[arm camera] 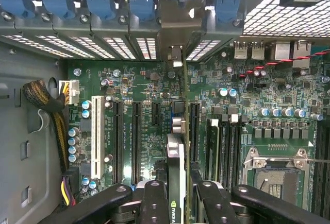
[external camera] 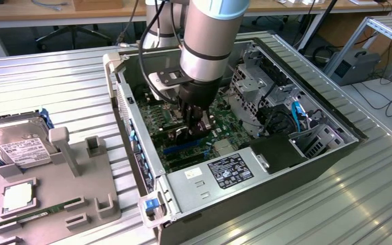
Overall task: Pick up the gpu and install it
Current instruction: 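Insert the gpu into the slot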
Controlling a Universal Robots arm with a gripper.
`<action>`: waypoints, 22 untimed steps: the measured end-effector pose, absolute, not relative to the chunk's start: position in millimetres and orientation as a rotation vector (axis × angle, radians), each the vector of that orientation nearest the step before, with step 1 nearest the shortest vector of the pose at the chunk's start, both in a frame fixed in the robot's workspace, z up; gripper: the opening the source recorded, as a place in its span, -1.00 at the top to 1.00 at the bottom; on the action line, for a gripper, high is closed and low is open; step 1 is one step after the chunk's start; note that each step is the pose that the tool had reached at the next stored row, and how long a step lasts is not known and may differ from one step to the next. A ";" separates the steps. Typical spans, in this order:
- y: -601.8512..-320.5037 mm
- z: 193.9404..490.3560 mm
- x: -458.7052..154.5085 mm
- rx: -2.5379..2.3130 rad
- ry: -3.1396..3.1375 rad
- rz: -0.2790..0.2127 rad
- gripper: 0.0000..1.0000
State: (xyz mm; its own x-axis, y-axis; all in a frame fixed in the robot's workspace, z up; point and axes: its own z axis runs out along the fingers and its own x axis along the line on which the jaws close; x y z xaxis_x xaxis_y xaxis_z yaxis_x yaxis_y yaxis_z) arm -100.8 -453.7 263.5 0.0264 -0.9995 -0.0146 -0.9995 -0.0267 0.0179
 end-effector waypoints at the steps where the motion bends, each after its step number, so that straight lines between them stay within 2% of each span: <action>1: -453.8 263.3 -100.8 2.249 -2.190 -0.036 0.47; 22: -454.1 257.3 -100.8 2.239 -2.199 -0.035 0.47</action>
State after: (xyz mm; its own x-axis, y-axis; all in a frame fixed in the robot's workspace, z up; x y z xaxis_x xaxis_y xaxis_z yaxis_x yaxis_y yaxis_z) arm -100.8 -454.1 257.3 0.0180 -0.9997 -0.0136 -0.9997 -0.0183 0.0179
